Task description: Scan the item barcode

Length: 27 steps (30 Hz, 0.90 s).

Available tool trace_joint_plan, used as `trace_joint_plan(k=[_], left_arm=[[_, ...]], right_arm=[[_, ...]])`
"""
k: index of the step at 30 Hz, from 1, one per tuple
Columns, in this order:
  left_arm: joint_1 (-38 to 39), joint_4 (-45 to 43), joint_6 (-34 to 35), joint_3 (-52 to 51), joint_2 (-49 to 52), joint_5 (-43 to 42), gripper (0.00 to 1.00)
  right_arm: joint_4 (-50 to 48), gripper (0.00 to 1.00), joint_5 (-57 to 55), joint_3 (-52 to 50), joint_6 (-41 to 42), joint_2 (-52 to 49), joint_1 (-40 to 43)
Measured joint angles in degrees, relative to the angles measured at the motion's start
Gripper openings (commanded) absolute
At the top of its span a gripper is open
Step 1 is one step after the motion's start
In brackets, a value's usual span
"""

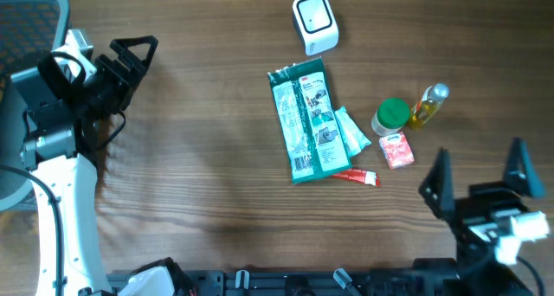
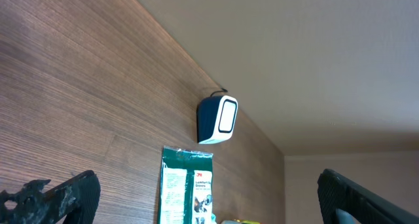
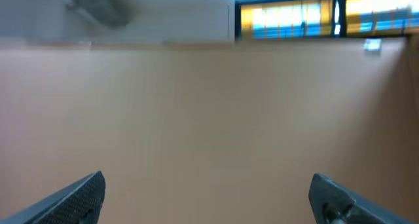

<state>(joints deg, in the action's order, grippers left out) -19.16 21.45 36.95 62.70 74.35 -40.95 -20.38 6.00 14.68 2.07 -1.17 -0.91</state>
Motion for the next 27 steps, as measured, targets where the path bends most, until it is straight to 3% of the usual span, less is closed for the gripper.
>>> trace_joint_plan(k=[5,12,27], left_arm=[[0.0,0.0,0.0,0.0,0.0,0.0,1.00],[0.0,0.0,0.0,0.0,0.0,0.0,1.00],[0.0,0.0,0.0,0.0,0.0,0.0,1.00]], right_arm=[[1.6,1.00,0.0,-8.8,0.0,0.1,0.0],[20.3,1.00,1.8,-14.3,0.0,0.4,0.0],[20.0,1.00,1.9,-14.3,0.0,0.4,0.0]])
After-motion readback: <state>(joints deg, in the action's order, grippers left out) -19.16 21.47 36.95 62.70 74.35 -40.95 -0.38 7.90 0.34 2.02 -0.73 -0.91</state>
